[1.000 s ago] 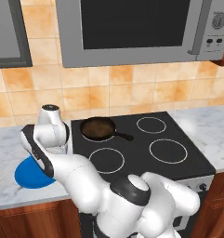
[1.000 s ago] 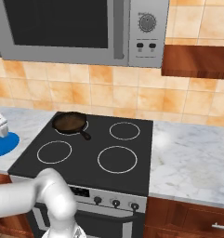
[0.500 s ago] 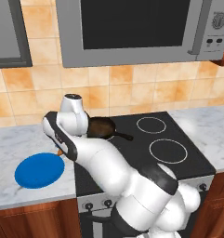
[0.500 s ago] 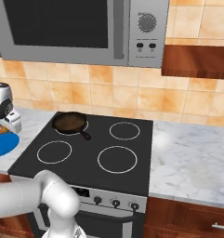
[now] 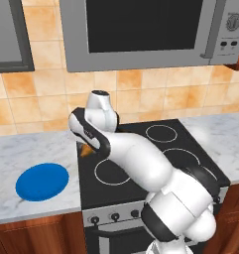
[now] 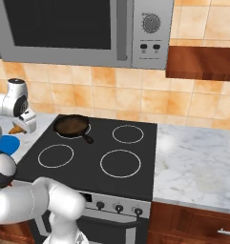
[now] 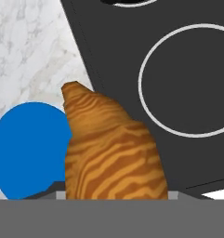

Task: Pick the croissant and place it on the pan. Then turn on the stove to warm the croissant.

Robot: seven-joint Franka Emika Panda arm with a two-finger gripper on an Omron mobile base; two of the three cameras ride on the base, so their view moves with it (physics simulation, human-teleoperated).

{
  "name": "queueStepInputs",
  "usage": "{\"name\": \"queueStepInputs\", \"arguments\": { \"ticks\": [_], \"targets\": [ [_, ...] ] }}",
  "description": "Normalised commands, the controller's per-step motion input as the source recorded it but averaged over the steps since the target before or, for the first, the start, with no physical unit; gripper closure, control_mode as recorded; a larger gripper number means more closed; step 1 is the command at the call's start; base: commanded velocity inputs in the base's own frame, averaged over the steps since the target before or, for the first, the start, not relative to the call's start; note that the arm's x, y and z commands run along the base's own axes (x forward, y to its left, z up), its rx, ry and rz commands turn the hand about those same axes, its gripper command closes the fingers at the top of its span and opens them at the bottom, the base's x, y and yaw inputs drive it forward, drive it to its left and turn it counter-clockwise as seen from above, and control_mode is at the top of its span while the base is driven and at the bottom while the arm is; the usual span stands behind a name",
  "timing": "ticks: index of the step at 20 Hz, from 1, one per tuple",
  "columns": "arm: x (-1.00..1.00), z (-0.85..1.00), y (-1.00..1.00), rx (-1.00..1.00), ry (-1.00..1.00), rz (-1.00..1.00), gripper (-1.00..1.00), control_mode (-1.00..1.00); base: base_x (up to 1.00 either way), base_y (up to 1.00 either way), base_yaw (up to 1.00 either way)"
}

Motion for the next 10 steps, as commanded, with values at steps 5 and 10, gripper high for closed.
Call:
{"name": "queueStepInputs", "arguments": {
  "ticks": [5,10],
  "targets": [
    [0.01,0.09,-0.62,0.0,0.0,-0.03,1.0,-1.0,0.0,0.0,0.0],
    [0.12,0.0,-0.5,0.0,0.0,0.0,1.0,-1.0,0.0,0.0,0.0]
  ]
}}
